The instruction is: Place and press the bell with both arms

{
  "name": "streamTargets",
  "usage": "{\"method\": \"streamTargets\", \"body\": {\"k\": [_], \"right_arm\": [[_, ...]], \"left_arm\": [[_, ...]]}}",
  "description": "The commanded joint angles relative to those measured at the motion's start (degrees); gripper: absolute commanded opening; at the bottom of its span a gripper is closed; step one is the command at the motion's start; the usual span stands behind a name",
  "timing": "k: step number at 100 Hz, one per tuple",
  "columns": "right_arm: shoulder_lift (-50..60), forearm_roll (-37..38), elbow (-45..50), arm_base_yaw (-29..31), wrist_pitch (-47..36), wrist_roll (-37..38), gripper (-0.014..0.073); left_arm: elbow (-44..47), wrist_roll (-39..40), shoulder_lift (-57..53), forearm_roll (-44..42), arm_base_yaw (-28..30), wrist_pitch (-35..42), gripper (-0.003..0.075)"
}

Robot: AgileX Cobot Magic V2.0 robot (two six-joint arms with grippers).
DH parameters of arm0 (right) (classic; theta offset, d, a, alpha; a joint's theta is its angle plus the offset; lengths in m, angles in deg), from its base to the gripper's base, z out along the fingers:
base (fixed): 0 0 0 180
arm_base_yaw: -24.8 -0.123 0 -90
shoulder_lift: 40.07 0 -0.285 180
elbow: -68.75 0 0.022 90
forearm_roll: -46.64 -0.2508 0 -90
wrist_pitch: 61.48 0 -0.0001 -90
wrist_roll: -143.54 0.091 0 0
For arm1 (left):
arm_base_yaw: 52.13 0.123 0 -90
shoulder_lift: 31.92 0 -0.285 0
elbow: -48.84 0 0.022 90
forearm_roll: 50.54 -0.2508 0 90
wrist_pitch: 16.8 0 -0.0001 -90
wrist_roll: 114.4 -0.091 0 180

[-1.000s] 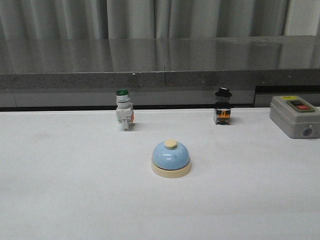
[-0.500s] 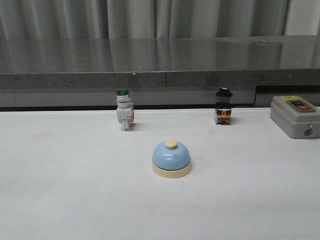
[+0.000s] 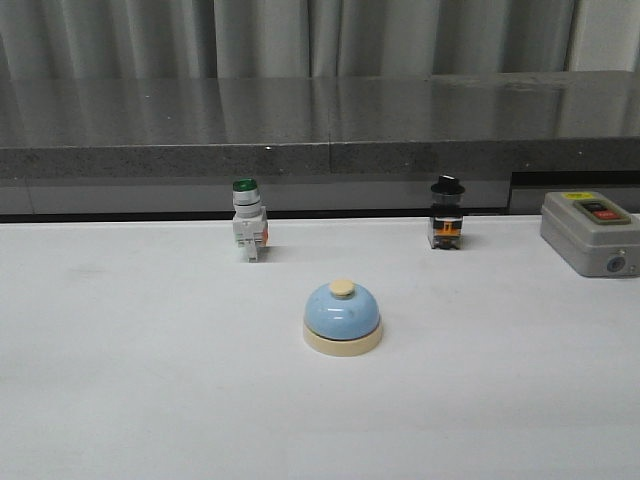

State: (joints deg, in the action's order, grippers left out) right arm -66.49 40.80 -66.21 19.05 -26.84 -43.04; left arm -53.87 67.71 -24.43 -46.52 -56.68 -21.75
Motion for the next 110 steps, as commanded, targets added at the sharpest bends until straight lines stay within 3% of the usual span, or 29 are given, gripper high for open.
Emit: {"method": "streamTargets", "body": {"k": [1, 27, 70, 110], "right_arm": [[-0.5, 0.1, -1.0, 0.3, -4.4, -0.2, -0.006], [3.6, 0.1, 7.3, 0.3, -13.7, -0.2, -0.006], [20.6, 0.1, 24.2, 0.3, -25.6, -0.2, -0.006], [20.3, 0.1, 32.9, 0.3, -37.1, 0.3, -0.006]], "left_arm": [[2.3, 0.4, -1.7, 0.5, 0.2, 4.9, -0.002], [2.3, 0.4, -1.7, 0.5, 0.2, 4.9, -0.002], [2.3, 0.4, -1.7, 0.5, 0.2, 4.9, -0.002], [2.3, 0.4, -1.7, 0.5, 0.2, 4.9, -0.002]]}}
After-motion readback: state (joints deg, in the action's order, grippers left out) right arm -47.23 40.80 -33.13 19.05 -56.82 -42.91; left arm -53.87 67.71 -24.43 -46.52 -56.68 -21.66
